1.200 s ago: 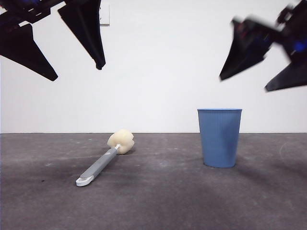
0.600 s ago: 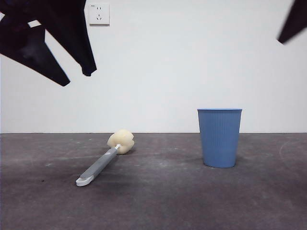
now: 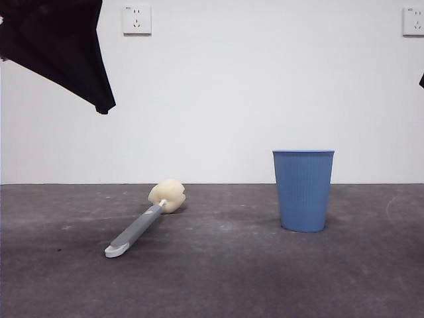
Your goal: Pick up the cup brush,pick up the cup,insert the brush into the cup,clean the cup,put the cup brush back,put the cup back to the fixed position on the table
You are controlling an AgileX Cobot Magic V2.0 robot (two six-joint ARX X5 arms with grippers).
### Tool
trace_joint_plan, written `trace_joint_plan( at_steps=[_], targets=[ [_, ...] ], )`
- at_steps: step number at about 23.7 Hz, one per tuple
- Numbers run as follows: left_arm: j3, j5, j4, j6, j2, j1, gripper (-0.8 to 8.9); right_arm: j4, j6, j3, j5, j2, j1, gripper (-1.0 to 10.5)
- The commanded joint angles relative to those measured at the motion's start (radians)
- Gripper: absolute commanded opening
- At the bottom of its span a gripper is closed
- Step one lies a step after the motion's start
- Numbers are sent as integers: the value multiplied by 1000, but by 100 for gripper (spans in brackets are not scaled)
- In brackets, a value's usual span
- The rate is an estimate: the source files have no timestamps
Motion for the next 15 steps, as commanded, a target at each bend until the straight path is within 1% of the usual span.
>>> trace_joint_plan(
  at_steps=[1,3,4,6,7,8,10,12,13,15],
  targets=[
    [-8,-2,8,10,3,-2,-3,5,6,3,3,0,2,1],
    [-8,-2,8,11,3,-2,-4,5,6,3,3,0,2,1],
    [-8,-40,21,29,3,-2,-4,5,6,3,3,0,2,1],
    [-8,-137,61,33,-10,2,-3,5,6,3,3,0,2,1],
    [-8,-172,63,33,-33,10,-3,5,6,3,3,0,2,1],
    [-8,-186,66,29,-51,18,-3,5,6,3,3,0,2,1],
    [-8,-210,104,119,-98,48,-3,5,6,3,3,0,1,1],
    [-8,-211,190,169,-158,110,-3,5,6,3,3,0,1,1],
    [-8,-208,246,188,-198,160,-3,5,6,3,3,0,1,1],
    [-9,-204,319,188,-274,270,-3,5,6,3,3,0,1,1]
  ],
)
